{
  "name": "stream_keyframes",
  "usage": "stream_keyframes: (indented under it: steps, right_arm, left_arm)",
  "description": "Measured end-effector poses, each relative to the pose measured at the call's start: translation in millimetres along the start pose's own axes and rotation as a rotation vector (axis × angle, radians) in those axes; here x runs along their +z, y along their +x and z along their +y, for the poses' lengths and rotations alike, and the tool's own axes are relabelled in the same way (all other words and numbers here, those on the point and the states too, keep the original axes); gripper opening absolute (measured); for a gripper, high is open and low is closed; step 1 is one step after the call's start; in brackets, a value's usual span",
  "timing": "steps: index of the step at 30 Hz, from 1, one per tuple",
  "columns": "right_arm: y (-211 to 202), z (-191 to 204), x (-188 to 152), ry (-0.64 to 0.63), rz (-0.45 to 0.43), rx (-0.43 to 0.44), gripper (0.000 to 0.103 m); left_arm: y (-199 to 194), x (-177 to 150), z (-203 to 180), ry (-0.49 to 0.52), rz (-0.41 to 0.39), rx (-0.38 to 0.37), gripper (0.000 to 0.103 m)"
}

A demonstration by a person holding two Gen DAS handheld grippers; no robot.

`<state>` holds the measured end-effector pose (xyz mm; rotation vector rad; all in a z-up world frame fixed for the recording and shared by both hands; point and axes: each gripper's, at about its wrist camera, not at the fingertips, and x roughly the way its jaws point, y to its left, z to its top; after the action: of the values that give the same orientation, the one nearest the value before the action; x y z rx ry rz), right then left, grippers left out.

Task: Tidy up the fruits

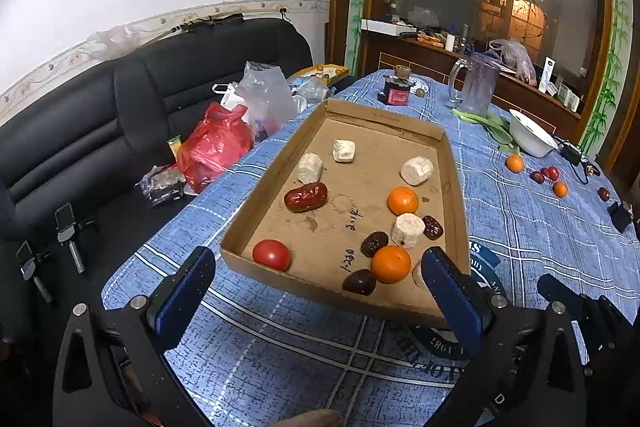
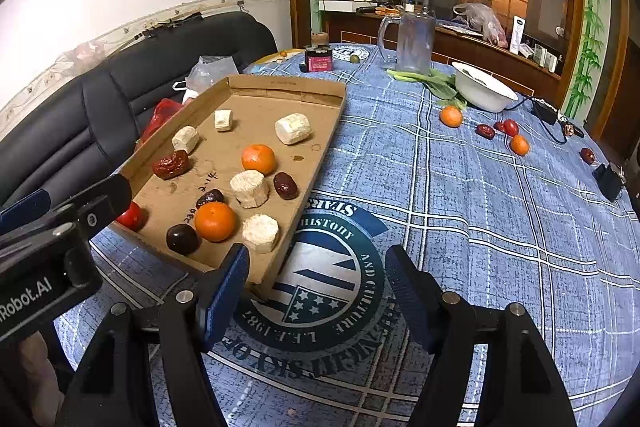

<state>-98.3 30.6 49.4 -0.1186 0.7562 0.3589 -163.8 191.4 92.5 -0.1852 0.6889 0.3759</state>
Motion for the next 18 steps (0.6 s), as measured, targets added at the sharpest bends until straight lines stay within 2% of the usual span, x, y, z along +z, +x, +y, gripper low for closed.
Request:
stream_keyframes:
  steps: [18]
  right_arm:
    - [4.1, 2.4, -1.0, -0.012, 0.01, -0.009, 0.075]
  left_arm:
    - [9.8, -3.0, -2.6, 0.002, 0.051, -0.027, 0.103]
